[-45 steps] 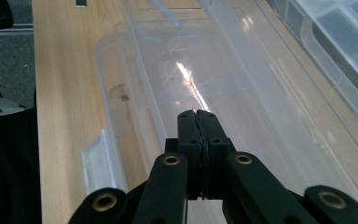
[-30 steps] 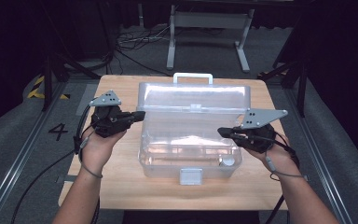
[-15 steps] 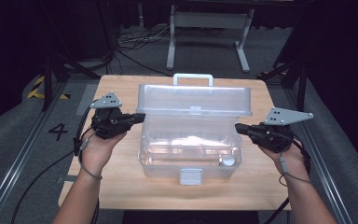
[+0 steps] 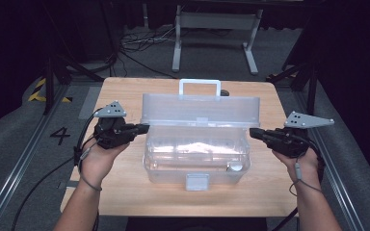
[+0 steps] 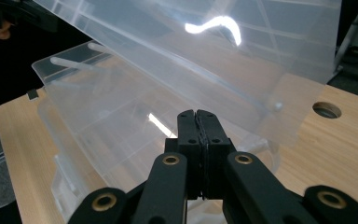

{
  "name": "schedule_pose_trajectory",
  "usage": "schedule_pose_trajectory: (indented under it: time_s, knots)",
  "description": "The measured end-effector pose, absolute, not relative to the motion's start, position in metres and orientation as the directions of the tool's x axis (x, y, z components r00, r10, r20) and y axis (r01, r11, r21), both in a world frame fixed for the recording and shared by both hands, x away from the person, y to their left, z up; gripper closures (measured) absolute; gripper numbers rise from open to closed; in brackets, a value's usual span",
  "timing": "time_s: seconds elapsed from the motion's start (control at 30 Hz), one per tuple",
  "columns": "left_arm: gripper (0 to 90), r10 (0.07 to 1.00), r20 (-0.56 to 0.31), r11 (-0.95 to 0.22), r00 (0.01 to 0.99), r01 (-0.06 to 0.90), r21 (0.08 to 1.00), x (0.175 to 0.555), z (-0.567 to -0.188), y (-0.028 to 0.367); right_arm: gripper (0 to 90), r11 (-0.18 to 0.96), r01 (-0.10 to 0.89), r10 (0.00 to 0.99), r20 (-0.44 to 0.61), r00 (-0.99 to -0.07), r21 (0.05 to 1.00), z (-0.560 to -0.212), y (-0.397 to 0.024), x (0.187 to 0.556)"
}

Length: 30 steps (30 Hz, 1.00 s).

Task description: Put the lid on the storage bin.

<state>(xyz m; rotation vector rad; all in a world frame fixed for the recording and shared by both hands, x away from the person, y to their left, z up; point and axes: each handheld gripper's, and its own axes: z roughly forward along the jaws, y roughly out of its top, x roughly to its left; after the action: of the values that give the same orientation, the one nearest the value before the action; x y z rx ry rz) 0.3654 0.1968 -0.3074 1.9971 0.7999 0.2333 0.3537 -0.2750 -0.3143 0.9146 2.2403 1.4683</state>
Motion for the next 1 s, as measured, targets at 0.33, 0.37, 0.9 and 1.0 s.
schedule_pose_trajectory:
  time_s: [0.33,0.37,0.9,1.0]
  knots:
    - [87.8,0.613,-0.153,-0.366,0.775,0.451,0.814,0.362,-0.3096,0.1965,88.9,0.267,0.362,0.651,0.11,-0.751,0.893,-0.3151,-0.2773,0.3527]
    - [87.8,0.611,-0.157,-0.37,0.776,0.454,0.81,0.3618,-0.3097,0.1967,88.9,0.268,0.367,0.648,0.115,-0.753,0.891,-0.3153,-0.2772,0.3519]
    - [87.0,0.605,-0.174,-0.414,0.777,0.493,0.765,0.3602,-0.3142,0.1975,88.7,0.332,0.392,0.642,0.099,-0.76,0.858,-0.3189,-0.276,0.3458]
    - [87.0,0.61,-0.18,-0.421,0.772,0.507,0.752,0.3596,-0.3156,0.1972,88.7,0.348,0.394,0.642,0.09,-0.762,0.851,-0.32,-0.275,0.3446]
